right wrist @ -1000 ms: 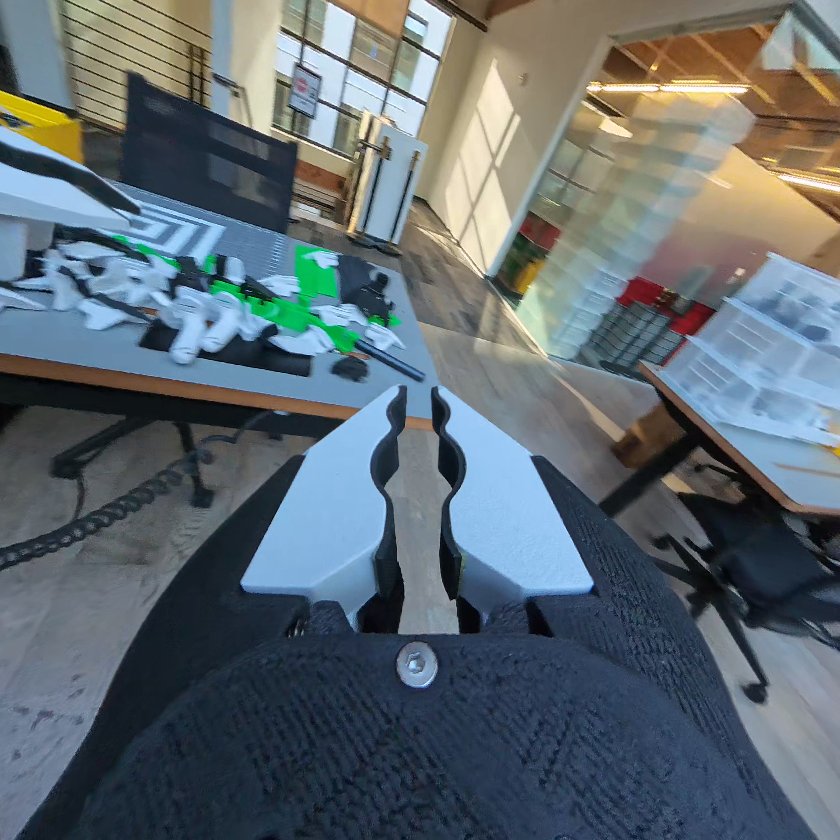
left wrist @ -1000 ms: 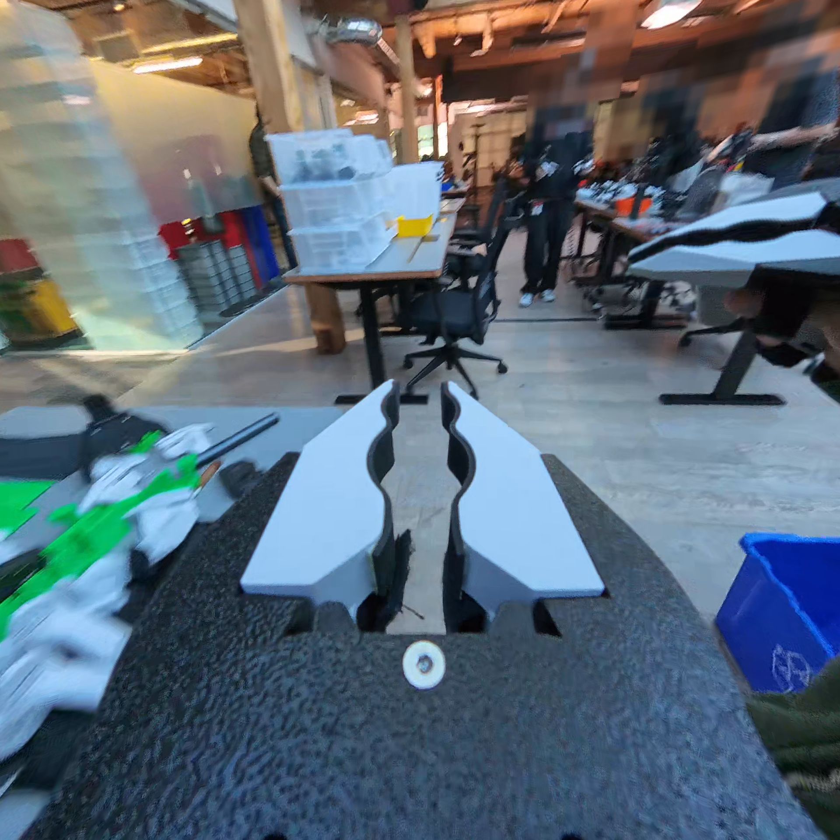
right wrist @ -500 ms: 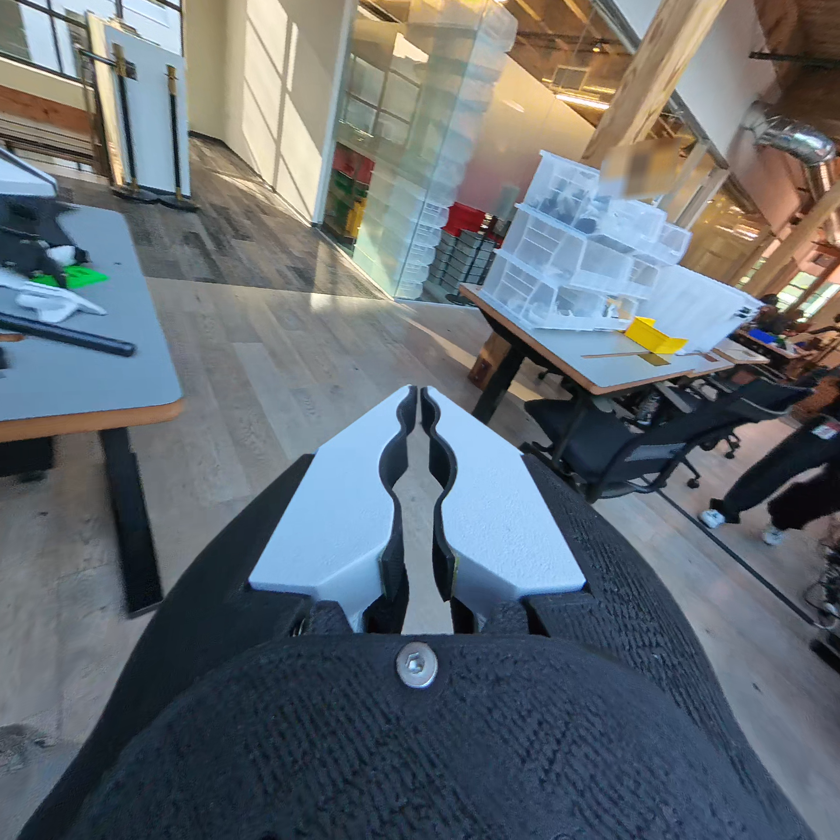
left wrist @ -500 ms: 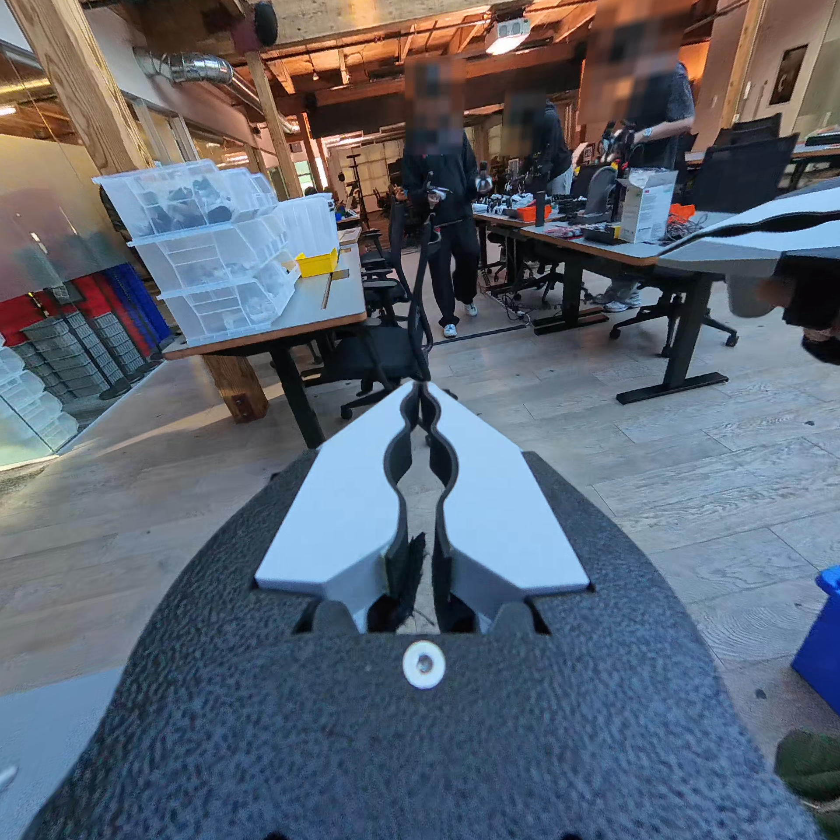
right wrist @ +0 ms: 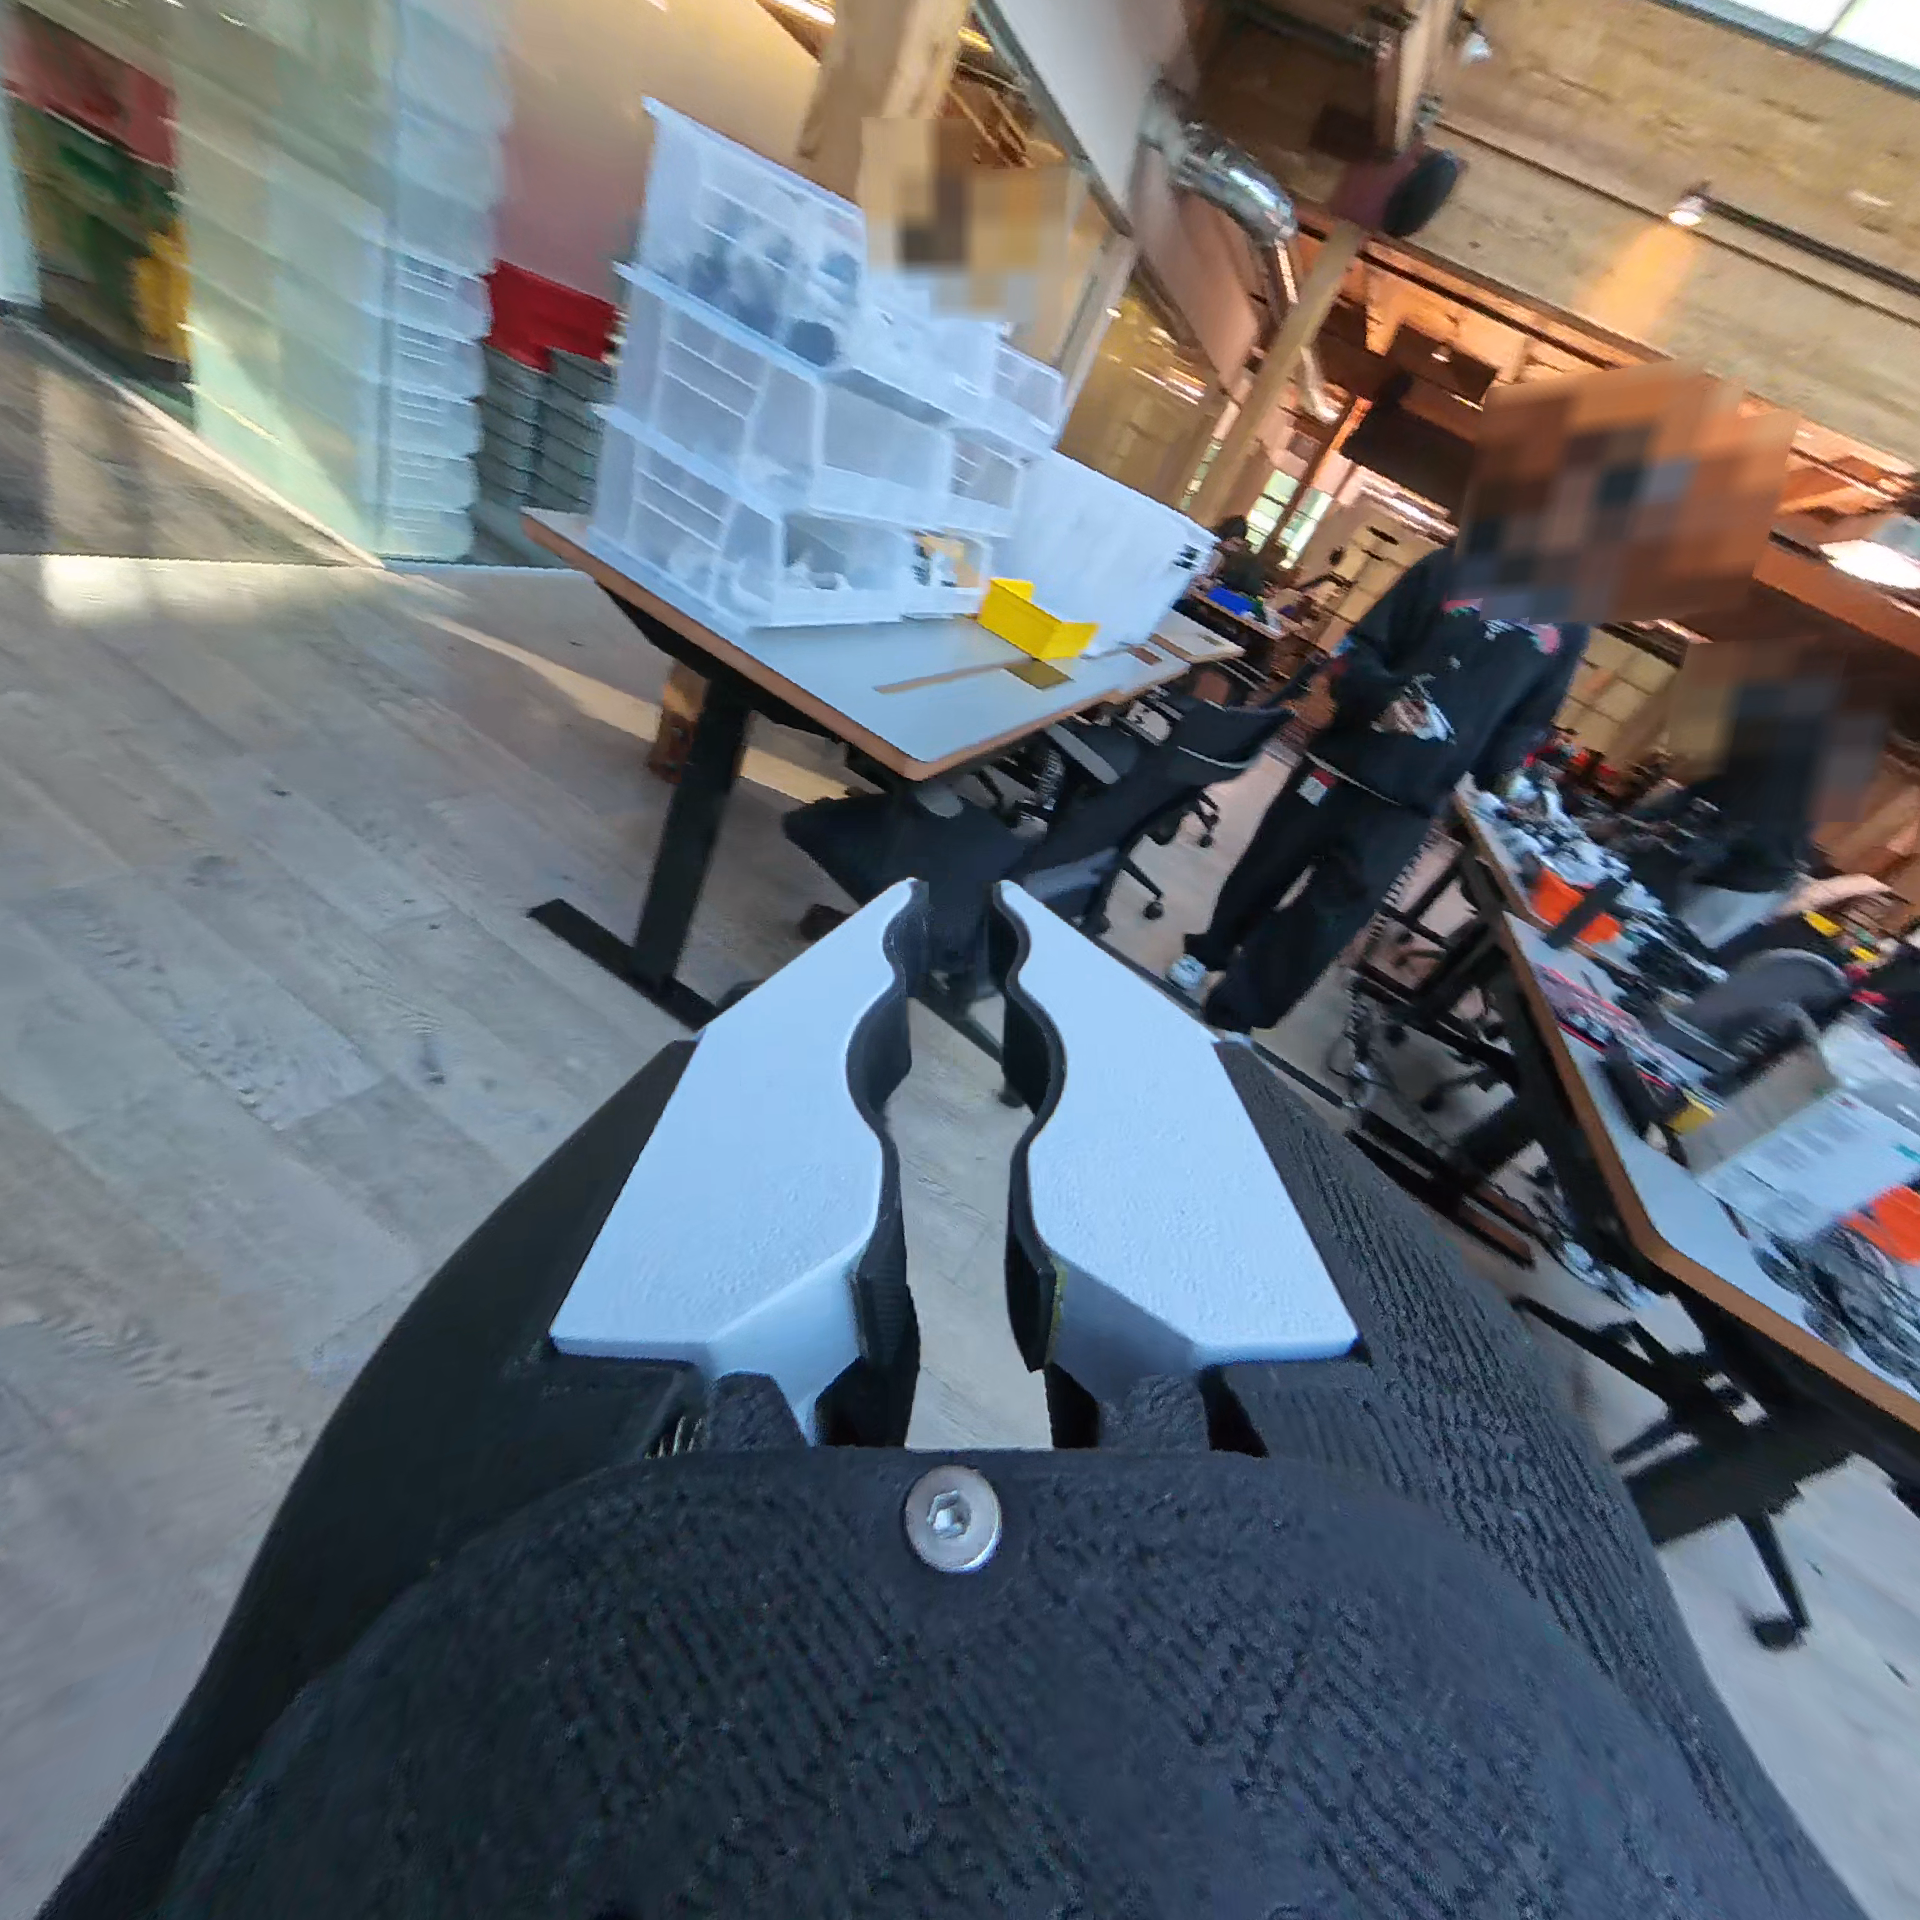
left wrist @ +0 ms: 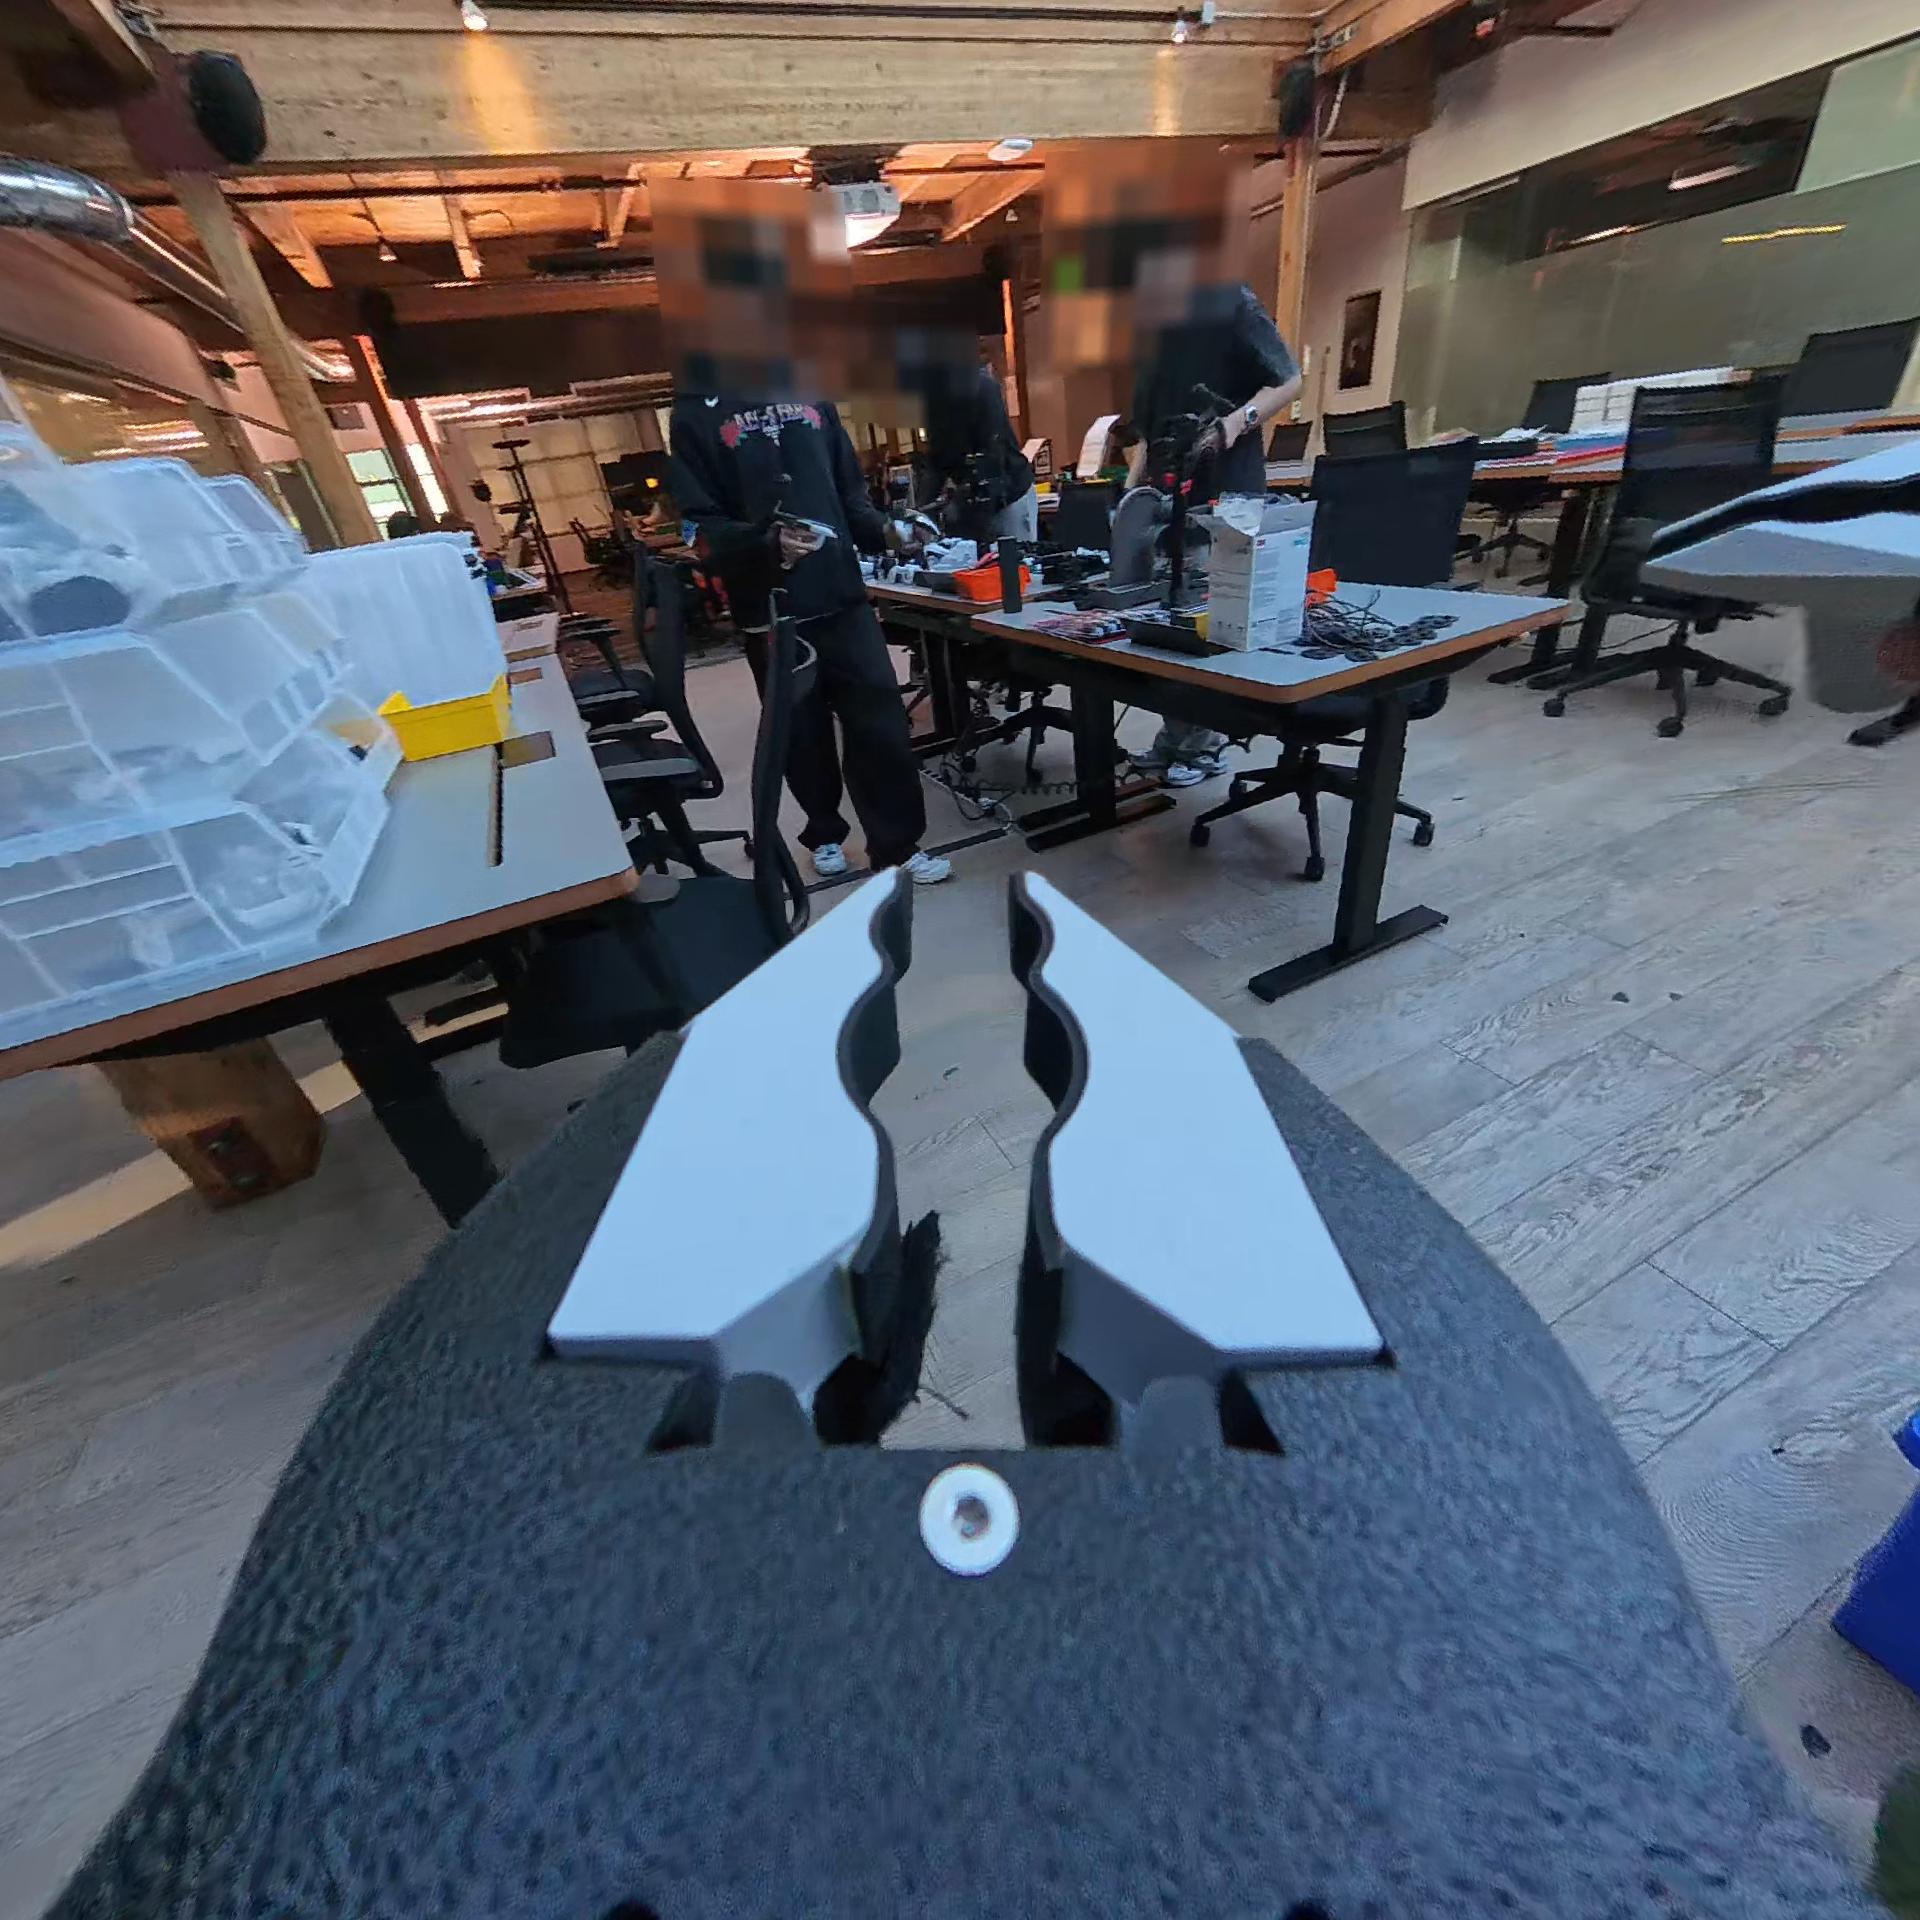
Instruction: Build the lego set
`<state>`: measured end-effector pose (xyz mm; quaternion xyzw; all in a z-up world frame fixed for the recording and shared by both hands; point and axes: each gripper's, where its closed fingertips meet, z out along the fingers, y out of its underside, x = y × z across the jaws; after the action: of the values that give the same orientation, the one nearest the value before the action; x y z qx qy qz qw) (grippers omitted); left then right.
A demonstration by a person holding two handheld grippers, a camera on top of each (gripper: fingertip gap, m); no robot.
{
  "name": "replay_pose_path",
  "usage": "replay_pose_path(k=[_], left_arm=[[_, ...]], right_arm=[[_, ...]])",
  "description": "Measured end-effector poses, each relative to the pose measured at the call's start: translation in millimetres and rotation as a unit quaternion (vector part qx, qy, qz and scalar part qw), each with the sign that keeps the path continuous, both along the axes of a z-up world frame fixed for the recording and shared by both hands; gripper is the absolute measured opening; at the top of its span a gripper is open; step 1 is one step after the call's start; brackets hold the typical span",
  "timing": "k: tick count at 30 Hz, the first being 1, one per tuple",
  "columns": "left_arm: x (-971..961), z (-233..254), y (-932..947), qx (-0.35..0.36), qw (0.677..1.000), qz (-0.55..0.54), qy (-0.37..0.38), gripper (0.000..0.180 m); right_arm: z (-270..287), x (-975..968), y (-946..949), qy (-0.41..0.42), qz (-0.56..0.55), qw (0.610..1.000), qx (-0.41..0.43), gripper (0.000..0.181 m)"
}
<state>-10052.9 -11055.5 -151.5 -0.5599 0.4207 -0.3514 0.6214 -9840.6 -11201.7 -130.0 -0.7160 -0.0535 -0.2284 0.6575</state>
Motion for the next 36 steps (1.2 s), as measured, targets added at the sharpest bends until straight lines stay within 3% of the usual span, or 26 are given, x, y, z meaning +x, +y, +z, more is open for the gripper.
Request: replay_pose_path(k=[4, 10, 14, 17, 20, 23, 28, 36], left_arm=[[81.8, -12.4, 30.0, -0.006, 0.999, -0.033, 0.005, 0.029], [241.5, 0.4, 56.7, 0.053, 0.995, -0.083, 0.023, 0.045], [324.3, 26.1, 70.4, 0.09, 0.991, -0.095, -0.03, 0.051], [371.8, 23.5, 73.8, 0.053, 0.988, -0.126, -0.07, 0.077], [415.6, 2.5, 78.1, 0.029, 0.986, -0.16, -0.045, 0.115], [450.8, -20.2, 102.7, 0.02, 0.987, -0.158, -0.02, 0.136], [523.2, -46.0, 160.7, -0.037, 0.985, -0.167, 0.003, 0.158], [651.3, -17.9, 215.7, -0.031, 0.977, -0.211, -0.011, 0.159]], right_arm=[[-2.6, 81.3, 8.3, 0.007, -0.052, 0.999, 0.007, 0.027], [-1.4, 200.3, 3.3, 0.02, -0.13, 0.991, 0.005, 0.055], [-4.2, 267.0, -9.2, 0.033, -0.169, 0.985, 0.021, 0.071], [-9.7, 303.1, -12.5, 0.042, -0.196, 0.979, 0.038, 0.098], [-22.3, 333.1, -5.9, 0.05, -0.217, 0.974, 0.037, 0.122], [-34.7, 369.1, 9.5, 0.055, -0.236, 0.969, 0.037, 0.14], [-36.9, 434.7, 60.0, 0.06, -0.262, 0.961, 0.067, 0.154], [-15.1, 546.1, 127.2, 0.035, -0.282, 0.957, 0.064, 0.154]])
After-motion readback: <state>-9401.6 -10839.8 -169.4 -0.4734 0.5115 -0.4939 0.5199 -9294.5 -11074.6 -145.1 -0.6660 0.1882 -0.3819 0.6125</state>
